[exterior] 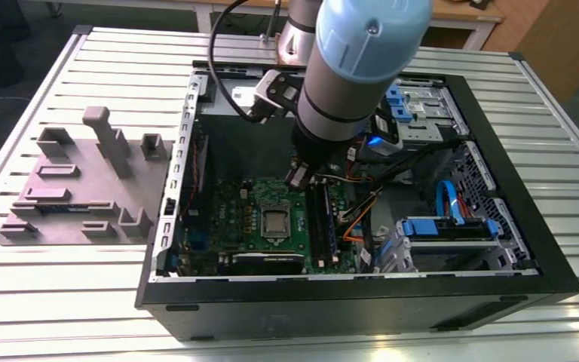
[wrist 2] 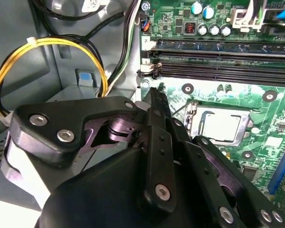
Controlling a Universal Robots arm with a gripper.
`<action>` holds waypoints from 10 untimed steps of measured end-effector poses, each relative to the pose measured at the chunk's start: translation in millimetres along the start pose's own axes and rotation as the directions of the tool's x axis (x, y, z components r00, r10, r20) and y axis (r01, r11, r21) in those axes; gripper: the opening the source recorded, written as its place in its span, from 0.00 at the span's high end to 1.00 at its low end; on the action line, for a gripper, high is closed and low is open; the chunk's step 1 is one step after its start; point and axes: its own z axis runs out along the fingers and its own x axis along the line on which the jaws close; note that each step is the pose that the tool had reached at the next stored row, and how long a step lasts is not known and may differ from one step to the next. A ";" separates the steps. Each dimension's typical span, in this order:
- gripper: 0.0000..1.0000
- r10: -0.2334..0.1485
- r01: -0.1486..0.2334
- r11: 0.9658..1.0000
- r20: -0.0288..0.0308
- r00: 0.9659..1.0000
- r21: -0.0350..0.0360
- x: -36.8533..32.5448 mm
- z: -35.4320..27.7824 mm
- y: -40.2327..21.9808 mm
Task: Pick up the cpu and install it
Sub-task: 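Install the first cpu locking lever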
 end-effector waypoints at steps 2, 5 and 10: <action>0.90 -0.001 0.001 1.000 -0.005 1.000 0.003 0.3 -0.3 0.6; 0.90 0.000 0.000 1.000 -0.022 1.000 0.012 0.8 -1.0 1.8; 0.90 0.000 0.001 1.000 -0.030 1.000 0.017 2.7 -4.6 2.6</action>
